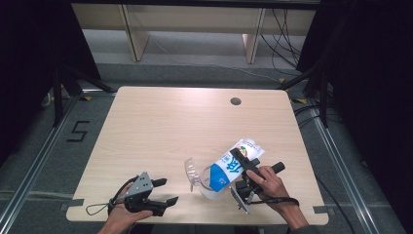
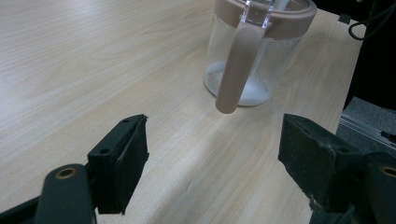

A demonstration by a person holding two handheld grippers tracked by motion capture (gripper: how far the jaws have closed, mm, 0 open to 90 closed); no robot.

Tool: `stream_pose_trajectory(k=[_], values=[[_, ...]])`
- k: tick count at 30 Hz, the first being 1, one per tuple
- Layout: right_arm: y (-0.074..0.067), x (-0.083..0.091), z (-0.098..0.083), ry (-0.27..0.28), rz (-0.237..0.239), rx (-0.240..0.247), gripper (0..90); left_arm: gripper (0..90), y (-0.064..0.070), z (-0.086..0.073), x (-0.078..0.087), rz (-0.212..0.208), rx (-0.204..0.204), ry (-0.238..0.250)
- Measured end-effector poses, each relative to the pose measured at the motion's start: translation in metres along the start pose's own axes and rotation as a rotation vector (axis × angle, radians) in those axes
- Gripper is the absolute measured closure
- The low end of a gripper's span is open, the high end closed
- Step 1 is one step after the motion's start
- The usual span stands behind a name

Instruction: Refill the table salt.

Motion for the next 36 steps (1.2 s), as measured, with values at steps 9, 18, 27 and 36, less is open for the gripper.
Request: stream_pose_trajectory(k=[9,18,27,36], values=[[-0.0017,0.0016,-0.0009,-0.023,0.011,-0.010,52.7,23.4,0.0000,0.0000,0.0000,0.001,0.003,0.000],[0.0007,0.0003,0.0000,-0.006,0.003,0.027,52.7,23.5,-0.0001,0.0000,0.0002,0.001,0.003,0.000],[-0.0001,0.0020,-0.0011,-0.029,0.002,-0.002,53.0,23.5,0.0000,0.0000,0.0003,0.001,0.005,0.001],[0.0005,0.0007,-0.0006,-0.016,0.000,0.029,53.2,23.5,-0.0001,0.0000,0.0003,0.000,0.004,0.001]])
Point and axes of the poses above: each handheld gripper's, and its own axes: x roughly backward along the jaws, z roughly out of its top, y roughly to its right, the point moved 4 cm from there along -x, roughly forward along the jaws, and after that the axes turned 13 degrees about -z, right-handed, at the moved point
